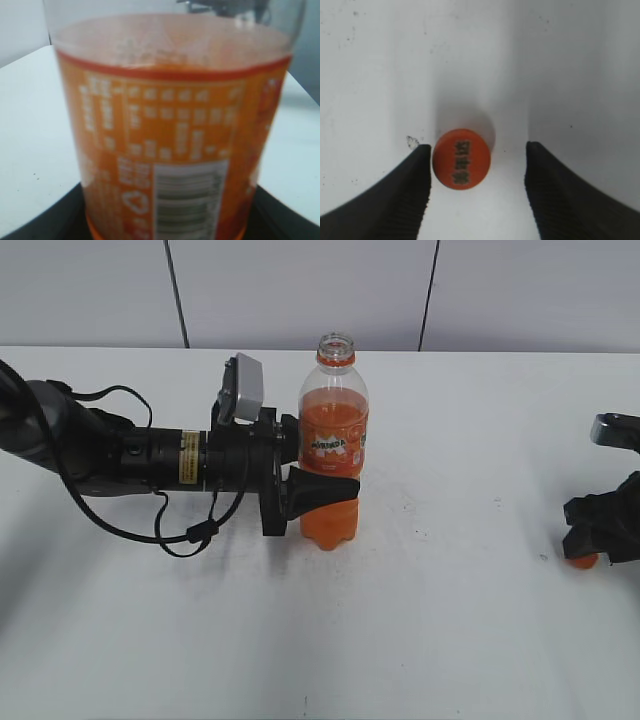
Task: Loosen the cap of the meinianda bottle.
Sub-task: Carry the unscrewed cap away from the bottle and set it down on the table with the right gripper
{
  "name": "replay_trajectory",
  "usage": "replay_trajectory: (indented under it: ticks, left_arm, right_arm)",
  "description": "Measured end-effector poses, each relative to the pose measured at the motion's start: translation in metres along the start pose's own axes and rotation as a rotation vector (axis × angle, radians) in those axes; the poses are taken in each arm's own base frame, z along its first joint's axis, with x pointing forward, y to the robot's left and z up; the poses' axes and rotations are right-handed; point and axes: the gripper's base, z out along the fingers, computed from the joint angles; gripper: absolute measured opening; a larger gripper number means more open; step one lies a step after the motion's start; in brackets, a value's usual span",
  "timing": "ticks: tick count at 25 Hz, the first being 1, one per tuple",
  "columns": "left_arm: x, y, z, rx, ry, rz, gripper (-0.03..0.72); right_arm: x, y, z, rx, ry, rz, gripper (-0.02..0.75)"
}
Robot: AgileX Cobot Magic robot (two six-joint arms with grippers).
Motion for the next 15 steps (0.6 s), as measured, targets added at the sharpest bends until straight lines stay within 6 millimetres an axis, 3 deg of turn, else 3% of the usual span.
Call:
replay_trajectory:
  ticks: [4,10,15]
  left_arm:
    - [0.0,0.0,0.0,0.0,0.0,0.0,0.426]
    - [0.0,0.0,0.0,0.0,0.0,0.0,0.426]
    - [0.0,0.0,0.0,0.0,0.0,0.0,0.426]
  right_arm:
    - [0.0,0.0,0.0,-0.001,-0.001,0.003,0.55]
    - [0.0,0.002,-0.002,-0.017,0.009,0.015,0.554]
    - [-0.009,0.006,-0.019,-0.034,-0.022,0.004,0.554]
